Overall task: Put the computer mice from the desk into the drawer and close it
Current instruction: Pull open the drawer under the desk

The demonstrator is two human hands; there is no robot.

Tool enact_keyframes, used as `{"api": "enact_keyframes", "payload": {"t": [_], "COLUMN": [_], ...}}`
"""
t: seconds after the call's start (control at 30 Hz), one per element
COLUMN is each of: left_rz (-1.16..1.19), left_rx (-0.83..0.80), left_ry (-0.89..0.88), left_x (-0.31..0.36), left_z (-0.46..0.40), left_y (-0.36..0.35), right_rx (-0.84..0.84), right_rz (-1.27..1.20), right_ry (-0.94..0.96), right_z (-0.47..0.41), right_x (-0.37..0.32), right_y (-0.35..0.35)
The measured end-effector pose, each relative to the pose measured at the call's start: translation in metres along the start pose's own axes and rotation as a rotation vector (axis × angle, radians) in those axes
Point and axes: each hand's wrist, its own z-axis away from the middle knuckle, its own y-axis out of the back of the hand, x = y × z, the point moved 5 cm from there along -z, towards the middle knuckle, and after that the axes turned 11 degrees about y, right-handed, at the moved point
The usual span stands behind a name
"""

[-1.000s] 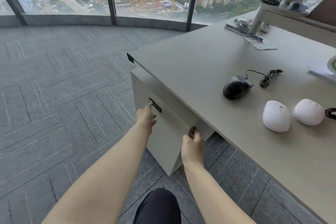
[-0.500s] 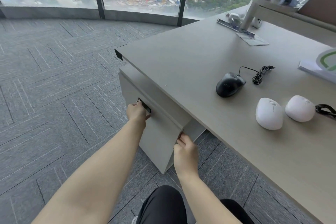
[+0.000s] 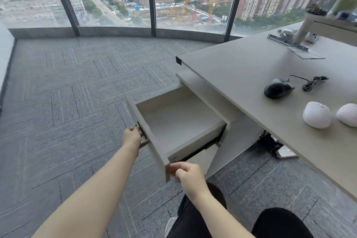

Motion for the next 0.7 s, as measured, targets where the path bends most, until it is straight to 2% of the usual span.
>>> {"api": "enact_keyframes", "payload": {"t": [0.23,0.37,0.43,0.53,0.6,0.7], "left_rz": [0.042,-0.014,-0.104,-0.32,-0.322,-0.353], "left_rx": [0.083,0.092,0.21,0.45,0.419,0.229], "left_ry": [-0.032,-0.033,-0.068,-0.334,-0.547,-0.756], "left_x": [0.0,-0.008,-0.007,0.016,0.038,0.063], "left_z": [0.016,0.018,0.033,0.069,0.106,0.153], "left_y": [0.099,0.129,0.143,0.152,0.131,0.066], "right_rx": [-0.242,-0.29,-0.278,-0.148,0.006,0.315], "right_rz": [0.015,0.022,0.056,0.039,0.007,0.04], "right_ry": [0.024,0.038,0.081,0.185,0.293,0.483], "right_z": [0.029,0.044,0.05,0.055,0.054,0.058], "right_x": [-0.005,-0.006,-0.01,-0.038,-0.069,-0.117], "right_y": [-0.074,-0.093,-0.093,-0.072,-0.039,0.036]}}
